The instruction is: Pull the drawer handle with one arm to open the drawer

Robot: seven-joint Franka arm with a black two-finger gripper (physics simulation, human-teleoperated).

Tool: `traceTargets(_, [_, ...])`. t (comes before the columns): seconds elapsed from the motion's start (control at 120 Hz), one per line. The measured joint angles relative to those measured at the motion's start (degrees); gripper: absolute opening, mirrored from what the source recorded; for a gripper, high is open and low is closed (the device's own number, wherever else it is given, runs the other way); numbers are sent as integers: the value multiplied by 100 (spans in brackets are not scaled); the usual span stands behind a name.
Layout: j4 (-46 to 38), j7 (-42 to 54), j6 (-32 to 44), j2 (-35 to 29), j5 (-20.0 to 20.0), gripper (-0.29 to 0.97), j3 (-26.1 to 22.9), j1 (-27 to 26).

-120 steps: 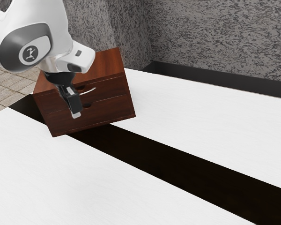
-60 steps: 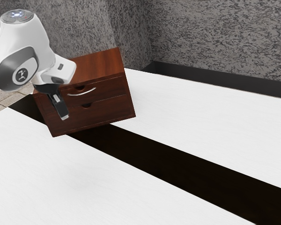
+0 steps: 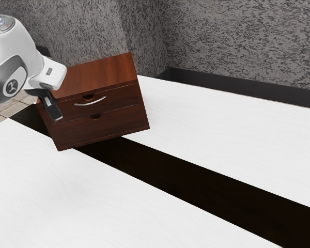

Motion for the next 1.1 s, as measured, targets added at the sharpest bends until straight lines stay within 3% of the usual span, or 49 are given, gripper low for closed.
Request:
traceTargets(0.642, [-34, 868, 783, 575, -64, 68, 165, -42])
traceTargets(1.1, [348, 1122, 1023, 1437, -527, 68, 159, -17])
